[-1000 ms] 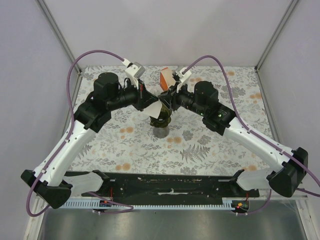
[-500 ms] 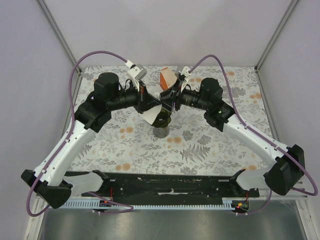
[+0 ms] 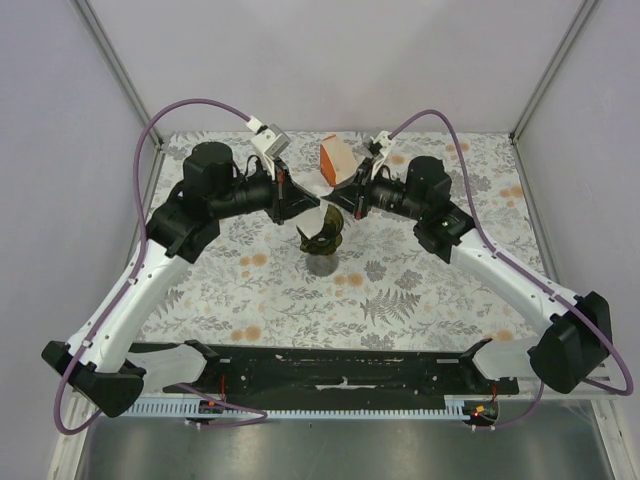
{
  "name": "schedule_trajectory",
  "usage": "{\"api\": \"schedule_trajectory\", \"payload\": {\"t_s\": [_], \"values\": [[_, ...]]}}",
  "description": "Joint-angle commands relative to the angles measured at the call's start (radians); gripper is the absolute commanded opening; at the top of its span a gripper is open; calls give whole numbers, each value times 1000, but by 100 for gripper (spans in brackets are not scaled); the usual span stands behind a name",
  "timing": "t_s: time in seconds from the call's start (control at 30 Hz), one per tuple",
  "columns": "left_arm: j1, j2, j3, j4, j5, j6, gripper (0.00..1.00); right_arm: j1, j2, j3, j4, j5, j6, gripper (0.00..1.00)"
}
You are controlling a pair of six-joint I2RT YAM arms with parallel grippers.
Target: Place the coffee filter in the dripper
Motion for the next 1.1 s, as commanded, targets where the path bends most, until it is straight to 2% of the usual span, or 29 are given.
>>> {"api": "schedule_trajectory", "payload": {"t_s": [0.0, 0.2, 0.3, 0.33, 0.43, 0.47, 0.57, 0.67, 0.73, 0.9, 1.07], "values": [[7, 1, 52, -31, -44, 56, 2, -19, -59, -13, -85, 262, 26, 0], [7, 41, 80, -99, -73, 99, 2, 16, -57, 36, -186, 363, 30, 0], [-5, 54, 97, -97, -136, 157, 29, 55, -54, 66, -247, 454, 39, 0], [-22, 57, 107, -100, -165, 189, 45, 65, -54, 75, -255, 474, 55, 0], [-105, 67, 127, -109, -317, 318, 79, 78, -54, 82, -243, 495, 114, 0], [-135, 69, 129, -109, -371, 355, 83, 81, -51, 90, -243, 494, 136, 0], [-195, 66, 117, -93, -522, 438, 85, 98, -46, 107, -230, 492, 168, 0], [-206, 61, 87, -34, -673, 478, 86, 118, -43, 116, -223, 494, 175, 0], [-209, 67, 83, -10, -725, 487, 84, 130, -39, 122, -223, 494, 170, 0], [-216, 80, 78, 39, -774, 482, 77, 148, -26, 147, -240, 485, 148, 0], [-217, 86, 67, 21, -715, 449, 75, 159, -16, 168, -243, 472, 136, 0]]}}
